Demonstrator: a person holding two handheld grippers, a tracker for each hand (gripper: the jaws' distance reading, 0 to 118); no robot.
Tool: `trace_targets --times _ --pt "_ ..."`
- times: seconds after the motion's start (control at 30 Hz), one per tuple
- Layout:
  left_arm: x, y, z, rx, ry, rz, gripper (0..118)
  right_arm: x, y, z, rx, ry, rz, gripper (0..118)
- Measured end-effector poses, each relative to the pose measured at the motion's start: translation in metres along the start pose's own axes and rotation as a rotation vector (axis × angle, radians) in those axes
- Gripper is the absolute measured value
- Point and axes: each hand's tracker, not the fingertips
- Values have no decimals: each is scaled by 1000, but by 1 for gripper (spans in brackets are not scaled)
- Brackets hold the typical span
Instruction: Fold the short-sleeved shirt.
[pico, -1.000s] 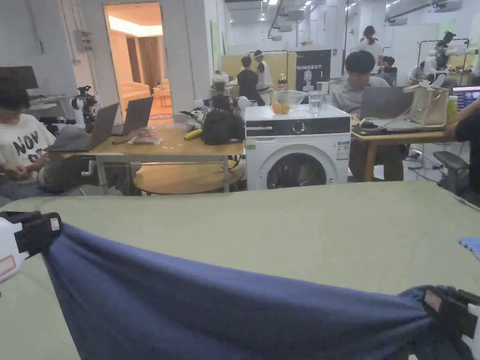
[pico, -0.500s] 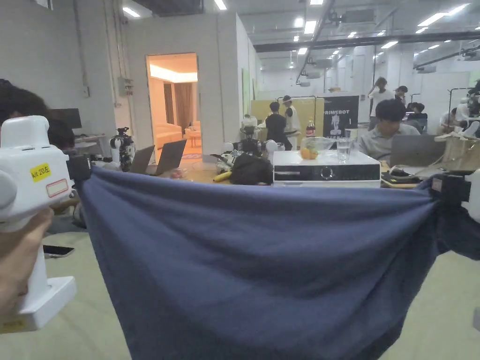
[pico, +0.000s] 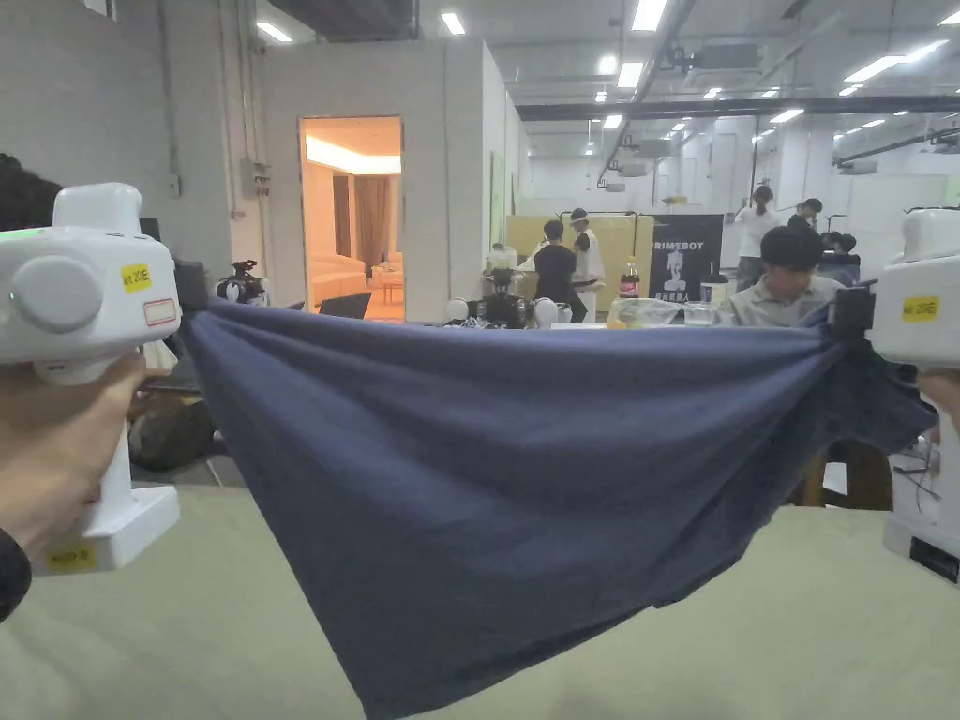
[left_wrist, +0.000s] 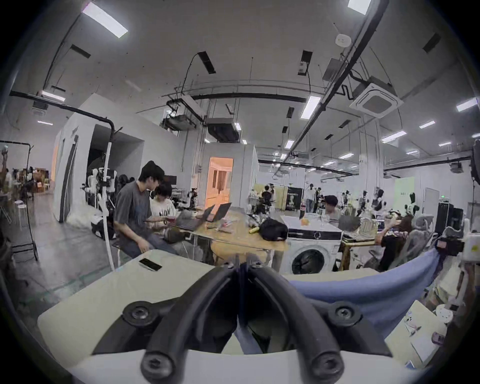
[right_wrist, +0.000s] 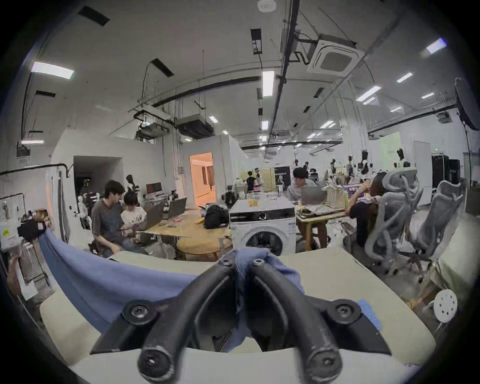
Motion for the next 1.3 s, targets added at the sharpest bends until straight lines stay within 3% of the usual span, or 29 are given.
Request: trace_targets --times 0.17,0.3,0.43,0.67,0.8,0.87,0.9,1.07,1.2,1.27,1.3 --pt "-4 -29 -24 -59 5 13 0 3 -21 -29 -58 -8 -38 1" --pt "-4 -83 -37 -157 -18 -8 0 8 -73 -42 -161 -8 -16 1" --pt "-6 -140 -35 -260 -45 32 0 17 -133 -45 -254 -18 -49 1" --pt "-8 -229 80 -293 -108 6 0 51 -242 51 -343 42 -19 1" --pt "-12 -291 156 -436 -174 135 0 69 -325 133 -482 55 -152 1" --pt "-10 -316 189 -382 -133 178 0 76 -353 168 -505 97 -237 1" --pt "-6 -325 199 -457 -126 161 0 77 -363 180 -588 69 -251 1" --pt "-29 -374 232 -592 -66 178 0 74 -397 222 -639 28 -193 1" --pt "-37 -387 237 -594 -76 223 0 67 -403 227 -653 32 -127 1" --pt "-36 -387 239 -601 -71 166 0 66 -400 229 -659 16 -55 3" --pt "-30 -382 245 -552 -56 138 11 67 -399 232 -637 -3 -48 9"
